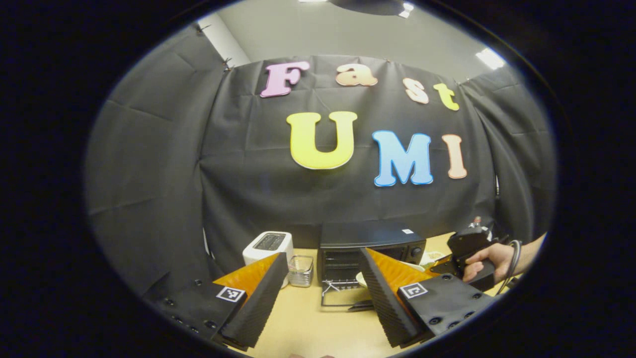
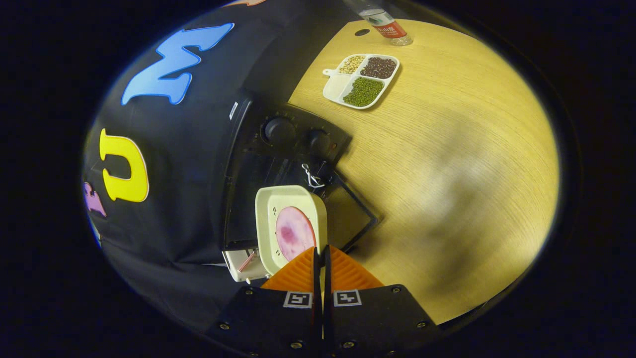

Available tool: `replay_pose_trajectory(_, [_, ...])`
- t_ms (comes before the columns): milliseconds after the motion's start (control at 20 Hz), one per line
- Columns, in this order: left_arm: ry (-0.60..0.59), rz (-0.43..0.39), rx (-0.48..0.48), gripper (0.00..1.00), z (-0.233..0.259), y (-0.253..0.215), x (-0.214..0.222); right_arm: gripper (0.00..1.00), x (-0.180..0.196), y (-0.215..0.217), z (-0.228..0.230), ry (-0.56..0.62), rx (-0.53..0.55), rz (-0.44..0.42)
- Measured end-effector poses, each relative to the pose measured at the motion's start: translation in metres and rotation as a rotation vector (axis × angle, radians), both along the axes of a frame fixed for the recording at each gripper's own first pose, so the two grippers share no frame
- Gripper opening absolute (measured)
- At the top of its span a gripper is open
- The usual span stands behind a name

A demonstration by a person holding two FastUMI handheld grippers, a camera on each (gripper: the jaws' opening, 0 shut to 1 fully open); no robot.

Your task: Open the electric oven with the left hand, put the food in, and close the electric oven.

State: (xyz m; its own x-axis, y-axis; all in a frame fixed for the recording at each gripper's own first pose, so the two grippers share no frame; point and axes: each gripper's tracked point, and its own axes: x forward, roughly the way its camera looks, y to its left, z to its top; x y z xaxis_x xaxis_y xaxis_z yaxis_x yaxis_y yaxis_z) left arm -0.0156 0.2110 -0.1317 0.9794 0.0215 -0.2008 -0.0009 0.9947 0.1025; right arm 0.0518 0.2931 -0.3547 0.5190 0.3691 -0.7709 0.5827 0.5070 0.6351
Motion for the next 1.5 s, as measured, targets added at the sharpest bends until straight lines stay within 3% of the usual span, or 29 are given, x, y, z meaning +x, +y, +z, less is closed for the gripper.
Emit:
replay_pose_trajectory(250, [0.009, 0.056, 0.002, 1.00, -0.005, 0.037, -0.007, 0.01, 0.034, 0.028, -0.009, -0.003, 0.016, -0.114])
replay_pose_trajectory(600, [0.036, 0.086, 0.017, 0.97, -0.014, 0.064, -0.010, 0.01, 0.084, 0.050, -0.033, -0.018, 0.051, -0.336])
replay_pose_trajectory(1300, [0.094, 0.115, 0.041, 0.97, -0.034, 0.080, -0.015, 0.01, 0.148, 0.073, -0.058, -0.061, 0.090, -0.533])
replay_pose_trajectory(1500, [0.097, 0.109, 0.045, 0.97, -0.035, 0.076, -0.013, 0.02, 0.156, 0.076, -0.060, -0.058, 0.077, -0.517])
